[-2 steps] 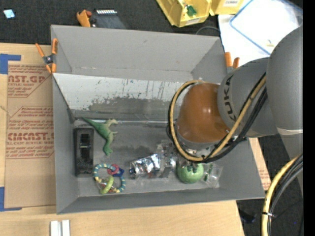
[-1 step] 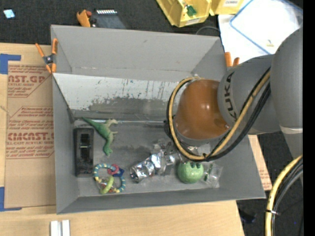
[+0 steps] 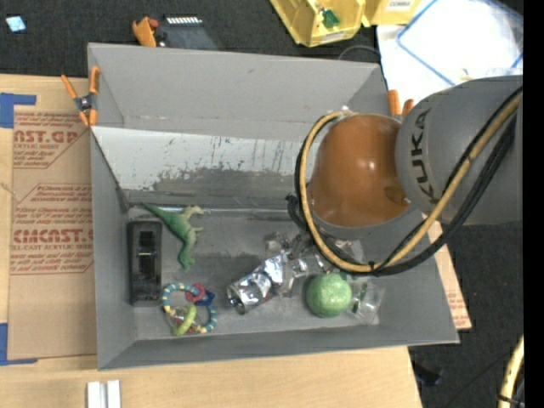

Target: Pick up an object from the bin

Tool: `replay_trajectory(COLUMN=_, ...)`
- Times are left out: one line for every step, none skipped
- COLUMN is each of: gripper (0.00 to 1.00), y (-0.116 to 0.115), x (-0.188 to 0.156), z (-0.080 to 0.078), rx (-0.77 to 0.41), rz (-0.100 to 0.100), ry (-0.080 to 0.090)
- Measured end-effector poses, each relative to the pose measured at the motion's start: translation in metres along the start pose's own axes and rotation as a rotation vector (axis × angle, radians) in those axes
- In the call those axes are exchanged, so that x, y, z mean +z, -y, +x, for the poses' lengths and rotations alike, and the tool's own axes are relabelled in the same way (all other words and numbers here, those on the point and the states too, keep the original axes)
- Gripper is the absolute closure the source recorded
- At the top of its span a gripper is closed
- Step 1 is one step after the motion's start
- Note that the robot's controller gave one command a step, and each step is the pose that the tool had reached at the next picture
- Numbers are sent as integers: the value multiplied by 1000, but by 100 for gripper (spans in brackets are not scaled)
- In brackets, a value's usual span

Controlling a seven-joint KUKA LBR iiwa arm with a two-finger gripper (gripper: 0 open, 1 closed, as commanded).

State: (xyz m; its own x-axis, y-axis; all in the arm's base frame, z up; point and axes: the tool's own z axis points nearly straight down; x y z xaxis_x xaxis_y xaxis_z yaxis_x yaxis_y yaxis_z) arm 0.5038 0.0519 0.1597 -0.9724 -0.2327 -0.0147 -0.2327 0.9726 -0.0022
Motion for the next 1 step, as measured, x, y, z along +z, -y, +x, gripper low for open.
replay_trajectory(gripper=100, y=10, x=-91, z=-12, rx=107, rz=1, ry=-1)
